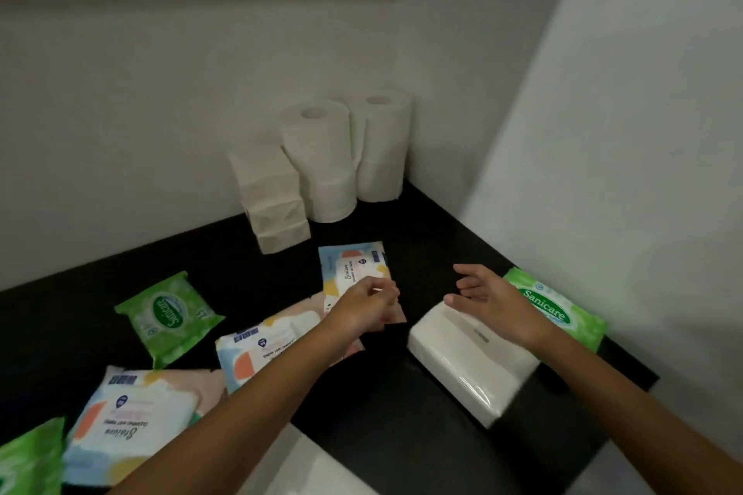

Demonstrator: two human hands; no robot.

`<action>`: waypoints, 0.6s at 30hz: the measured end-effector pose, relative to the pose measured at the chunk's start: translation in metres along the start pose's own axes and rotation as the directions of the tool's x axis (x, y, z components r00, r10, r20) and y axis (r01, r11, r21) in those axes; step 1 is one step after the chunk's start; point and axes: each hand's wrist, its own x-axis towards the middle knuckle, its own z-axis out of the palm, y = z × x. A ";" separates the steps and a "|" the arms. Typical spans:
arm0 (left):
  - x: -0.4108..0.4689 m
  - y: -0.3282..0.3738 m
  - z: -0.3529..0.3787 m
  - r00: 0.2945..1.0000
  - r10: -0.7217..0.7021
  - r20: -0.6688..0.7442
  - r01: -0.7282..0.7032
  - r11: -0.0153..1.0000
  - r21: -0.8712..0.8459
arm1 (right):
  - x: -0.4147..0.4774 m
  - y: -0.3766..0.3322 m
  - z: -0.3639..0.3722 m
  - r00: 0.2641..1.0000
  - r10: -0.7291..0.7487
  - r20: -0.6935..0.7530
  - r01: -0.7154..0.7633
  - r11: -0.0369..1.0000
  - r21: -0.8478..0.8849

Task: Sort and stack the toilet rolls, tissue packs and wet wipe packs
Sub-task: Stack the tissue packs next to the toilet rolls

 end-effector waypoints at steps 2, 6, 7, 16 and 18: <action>-0.003 -0.008 0.011 0.998 -0.012 0.059 0.006 0.994 0.106 | -0.010 0.013 -0.001 0.999 0.020 -0.049 -0.020 1.000 0.004; -0.007 -0.021 0.032 0.996 -0.030 0.079 -0.008 0.898 0.439 | -0.025 0.031 -0.002 0.992 0.109 -0.065 -0.110 0.994 -0.023; -0.007 -0.025 0.037 0.996 -0.013 0.085 -0.035 0.837 0.547 | -0.028 0.034 -0.002 0.991 0.134 -0.023 -0.135 0.989 -0.055; -0.003 -0.034 0.050 0.992 0.021 0.128 -0.097 0.778 0.621 | -0.038 0.038 0.004 0.988 0.151 -0.001 -0.151 0.988 -0.022; -0.007 -0.038 0.048 0.989 0.040 0.145 -0.110 0.851 0.513 | -0.040 0.037 0.007 0.988 0.151 -0.028 -0.150 0.988 0.035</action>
